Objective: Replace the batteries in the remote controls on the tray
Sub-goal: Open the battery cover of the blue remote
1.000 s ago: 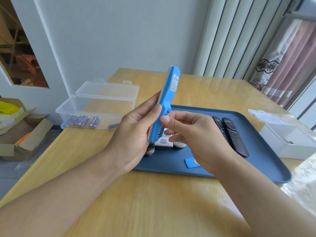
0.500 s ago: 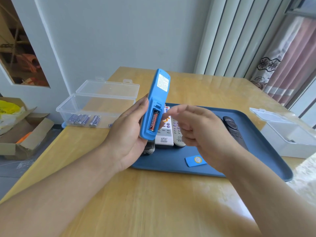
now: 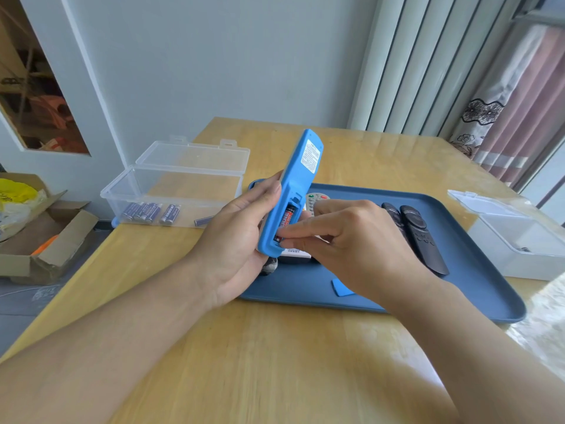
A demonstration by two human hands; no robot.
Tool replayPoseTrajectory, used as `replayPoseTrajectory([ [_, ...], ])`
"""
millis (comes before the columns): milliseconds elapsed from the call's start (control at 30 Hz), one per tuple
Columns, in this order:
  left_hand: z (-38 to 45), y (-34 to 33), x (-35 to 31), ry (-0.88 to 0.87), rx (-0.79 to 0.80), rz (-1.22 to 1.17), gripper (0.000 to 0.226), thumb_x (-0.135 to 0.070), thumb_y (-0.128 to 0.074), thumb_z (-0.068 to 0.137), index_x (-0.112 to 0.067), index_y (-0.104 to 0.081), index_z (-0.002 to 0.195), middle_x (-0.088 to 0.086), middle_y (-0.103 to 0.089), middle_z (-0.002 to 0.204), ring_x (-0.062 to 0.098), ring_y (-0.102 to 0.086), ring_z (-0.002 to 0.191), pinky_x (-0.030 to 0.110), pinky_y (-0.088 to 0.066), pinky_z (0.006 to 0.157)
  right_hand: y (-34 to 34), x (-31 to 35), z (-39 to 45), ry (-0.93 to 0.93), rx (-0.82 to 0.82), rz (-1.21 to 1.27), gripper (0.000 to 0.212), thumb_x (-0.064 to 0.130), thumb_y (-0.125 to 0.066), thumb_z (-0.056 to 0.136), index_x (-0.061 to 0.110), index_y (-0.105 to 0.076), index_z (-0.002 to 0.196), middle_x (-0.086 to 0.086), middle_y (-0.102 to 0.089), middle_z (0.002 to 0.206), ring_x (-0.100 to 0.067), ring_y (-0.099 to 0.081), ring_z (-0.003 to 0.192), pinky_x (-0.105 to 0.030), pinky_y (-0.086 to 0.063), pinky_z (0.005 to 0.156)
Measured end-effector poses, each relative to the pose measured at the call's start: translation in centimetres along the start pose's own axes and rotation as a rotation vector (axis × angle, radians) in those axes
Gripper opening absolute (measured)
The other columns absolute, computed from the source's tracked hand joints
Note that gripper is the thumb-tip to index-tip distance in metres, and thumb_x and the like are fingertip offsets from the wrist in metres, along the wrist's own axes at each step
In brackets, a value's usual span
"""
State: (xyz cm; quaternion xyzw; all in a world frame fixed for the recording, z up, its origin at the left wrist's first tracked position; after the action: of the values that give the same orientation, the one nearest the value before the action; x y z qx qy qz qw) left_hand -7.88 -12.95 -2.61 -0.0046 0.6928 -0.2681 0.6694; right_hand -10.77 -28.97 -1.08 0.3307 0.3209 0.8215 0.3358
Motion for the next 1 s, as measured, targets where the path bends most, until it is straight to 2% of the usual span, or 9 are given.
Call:
replayPoseTrajectory([
  [100, 0.2, 0.2, 0.2, 0.011, 0.015, 0.015, 0.034, -0.036, -0.051, 0.102, -0.034, -0.067, 0.131, 0.019, -0.066, 0.130, 0.032, -0.056, 0.110, 0.046, -0.029, 0.095, 0.1, -0.1, 0.0, 0.038, -0.002, -0.004, 0.015, 0.040, -0.067, 0.085, 0.043, -0.080, 0.093, 0.035, -0.046, 0.062, 0.016, -0.046, 0.061, -0.012, -0.017, 0.053],
  [167, 0.2, 0.1, 0.2, 0.015, 0.031, -0.007, 0.036, -0.031, -0.048, 0.103, -0.030, -0.064, 0.135, 0.015, -0.068, 0.130, 0.025, -0.061, 0.111, 0.036, -0.039, 0.094, 0.2, -0.4, 0.1, 0.049, 0.009, 0.004, 0.016, 0.037, -0.066, 0.087, 0.042, -0.080, 0.093, 0.032, -0.043, 0.058, 0.014, -0.046, 0.061, -0.011, -0.018, 0.053],
  [267, 0.0, -0.1, 0.1, 0.029, 0.059, -0.051, 0.037, -0.024, -0.045, 0.105, -0.024, -0.061, 0.138, 0.009, -0.070, 0.129, 0.017, -0.069, 0.103, 0.023, -0.055, 0.076, 0.3, -0.5, 0.1, 0.093, 0.020, -0.039, 0.014, 0.038, -0.067, 0.086, 0.042, -0.080, 0.092, 0.027, -0.038, 0.057, 0.010, -0.043, 0.056, -0.015, -0.020, 0.052],
  [400, -0.1, -0.1, 0.0, 0.040, 0.032, 0.024, 0.034, -0.029, -0.046, 0.105, -0.031, -0.064, 0.134, 0.012, -0.071, 0.126, 0.025, -0.061, 0.105, 0.039, -0.038, 0.086, 0.4, -0.3, 0.0, 0.176, -0.004, -0.189, 0.013, 0.039, -0.068, 0.086, 0.042, -0.079, 0.092, 0.014, -0.052, 0.061, -0.010, -0.038, 0.051, -0.019, -0.024, 0.047],
  [433, -0.1, 0.0, 0.0, 0.047, 0.022, 0.014, 0.034, -0.029, -0.046, 0.105, -0.030, -0.065, 0.134, 0.014, -0.070, 0.127, 0.025, -0.062, 0.106, 0.042, -0.040, 0.090, 0.3, -0.2, -0.1, 0.192, -0.019, -0.213, 0.013, 0.038, -0.068, 0.087, 0.041, -0.079, 0.092, 0.011, -0.058, 0.062, -0.014, -0.040, 0.049, -0.021, -0.027, 0.045],
  [567, 0.0, -0.2, -0.3, 0.074, 0.006, -0.097, 0.034, -0.029, -0.045, 0.106, -0.027, -0.064, 0.134, 0.013, -0.067, 0.133, 0.023, -0.065, 0.112, 0.030, -0.056, 0.087, -0.2, 0.3, -0.1, 0.227, -0.096, -0.272, 0.016, 0.031, -0.063, 0.086, 0.033, -0.079, 0.085, 0.006, -0.062, 0.061, -0.024, -0.042, 0.045, -0.025, -0.035, 0.039],
  [667, 0.1, -0.1, -0.4, 0.106, 0.010, -0.138, 0.036, -0.032, -0.042, 0.107, -0.024, -0.062, 0.136, 0.012, -0.066, 0.134, 0.022, -0.064, 0.112, 0.027, -0.057, 0.084, -0.7, 0.6, -0.1, 0.220, -0.118, -0.331, 0.018, 0.026, -0.058, 0.085, 0.027, -0.074, 0.076, 0.004, -0.056, 0.058, -0.024, -0.043, 0.046, -0.028, -0.037, 0.038],
  [833, 0.2, -0.2, -0.7, 0.138, -0.001, -0.175, 0.038, -0.033, -0.042, 0.107, -0.021, -0.061, 0.137, 0.010, -0.068, 0.132, 0.021, -0.065, 0.113, 0.027, -0.058, 0.085, -1.1, 0.8, -0.2, 0.223, -0.170, -0.325, 0.018, 0.023, -0.058, 0.086, 0.025, -0.073, 0.077, 0.003, -0.061, 0.059, -0.024, -0.053, 0.047, -0.030, -0.038, 0.037],
  [1000, 0.3, 0.0, -0.7, 0.152, -0.027, -0.183, 0.038, -0.032, -0.042, 0.107, -0.018, -0.063, 0.135, 0.012, -0.069, 0.129, 0.018, -0.068, 0.102, 0.026, -0.059, 0.080, -1.7, 1.0, -0.1, 0.248, -0.209, -0.324, 0.017, 0.019, -0.058, 0.085, 0.019, -0.073, 0.076, 0.002, -0.060, 0.057, -0.025, -0.053, 0.046, -0.031, -0.039, 0.036],
])
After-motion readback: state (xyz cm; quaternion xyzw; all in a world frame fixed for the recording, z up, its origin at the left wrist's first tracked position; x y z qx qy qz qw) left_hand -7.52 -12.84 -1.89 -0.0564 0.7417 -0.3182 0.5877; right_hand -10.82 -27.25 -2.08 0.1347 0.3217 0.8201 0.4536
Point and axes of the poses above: each hand's wrist, its own z-axis towards the middle knuckle, its own y-axis out of the back of the hand, x = y × z, the point moved 1 cm from there along z, towards the middle knuckle
